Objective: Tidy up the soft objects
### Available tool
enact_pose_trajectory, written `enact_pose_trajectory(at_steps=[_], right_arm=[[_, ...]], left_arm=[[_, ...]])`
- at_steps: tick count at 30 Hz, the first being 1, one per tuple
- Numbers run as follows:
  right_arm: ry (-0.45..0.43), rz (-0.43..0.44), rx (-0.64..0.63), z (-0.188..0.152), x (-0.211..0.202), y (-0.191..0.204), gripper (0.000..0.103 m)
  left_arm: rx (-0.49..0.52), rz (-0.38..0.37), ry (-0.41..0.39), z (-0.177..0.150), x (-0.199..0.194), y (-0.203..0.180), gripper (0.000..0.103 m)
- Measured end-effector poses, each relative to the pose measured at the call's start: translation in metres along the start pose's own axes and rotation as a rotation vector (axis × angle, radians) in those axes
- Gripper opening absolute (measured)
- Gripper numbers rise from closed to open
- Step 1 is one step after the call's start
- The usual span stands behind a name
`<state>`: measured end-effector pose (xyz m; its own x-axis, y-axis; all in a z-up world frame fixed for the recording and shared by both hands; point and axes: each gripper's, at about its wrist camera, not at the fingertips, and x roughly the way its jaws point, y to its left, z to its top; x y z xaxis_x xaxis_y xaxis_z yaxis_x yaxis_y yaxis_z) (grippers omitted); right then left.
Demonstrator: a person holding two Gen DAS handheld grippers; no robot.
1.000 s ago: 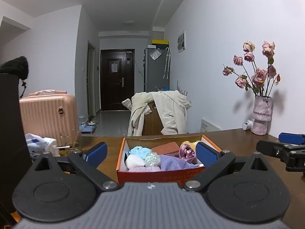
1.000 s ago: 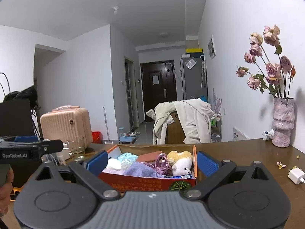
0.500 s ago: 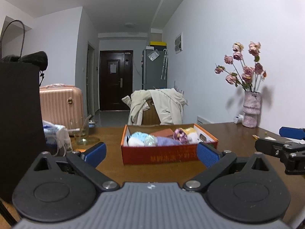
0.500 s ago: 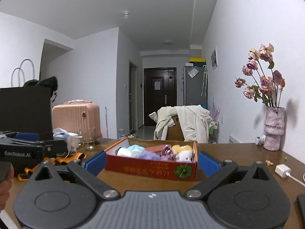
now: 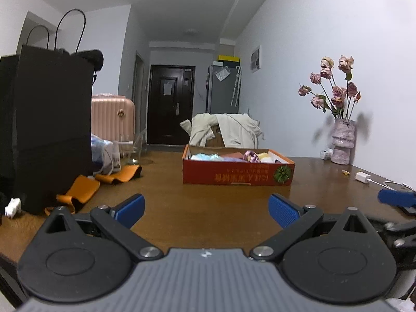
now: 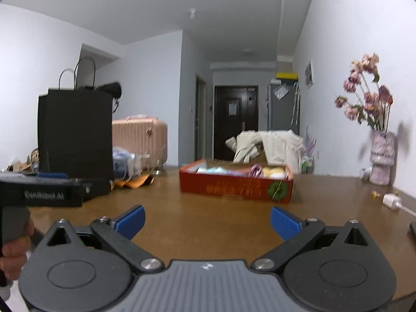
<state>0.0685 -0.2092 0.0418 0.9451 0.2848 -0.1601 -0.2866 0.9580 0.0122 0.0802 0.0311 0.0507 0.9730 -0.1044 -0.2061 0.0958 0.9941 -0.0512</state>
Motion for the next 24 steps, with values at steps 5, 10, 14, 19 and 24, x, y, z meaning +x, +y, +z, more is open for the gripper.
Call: enact_pose_trajectory(at_steps=[5,10,14,19,24], right_arm=[[0.019,-0.001,0.002,-0.0085,0.0018,0.0033,0.103],[0.011,-0.003,0.008,-0.0078,0.0014,0.0036,0.103],[0.005,0.001,0.004,-0.0050,0.0003,0.0035,0.103],[0.002,0.007,0.002,-0.0048,-0.0005,0.0056,0.103],[0.003,0.010,0.007,-0.0047,0.0007,0.0039,0.103]], left_arm=[[0.018,0.012,-0.009,-0.0036,-0.0049,-0.0007,0.103],[0.016,0.012,-0.003,-0.0042,-0.0039,0.0006,0.103],[0.017,0.016,-0.006,-0.0039,-0.0052,0.0016,0.103],[0.019,0.012,-0.005,-0.0048,-0.0066,0.0023,0.103],[0.027,0.009,-0.002,-0.0046,-0.0073,0.0022,0.103]])
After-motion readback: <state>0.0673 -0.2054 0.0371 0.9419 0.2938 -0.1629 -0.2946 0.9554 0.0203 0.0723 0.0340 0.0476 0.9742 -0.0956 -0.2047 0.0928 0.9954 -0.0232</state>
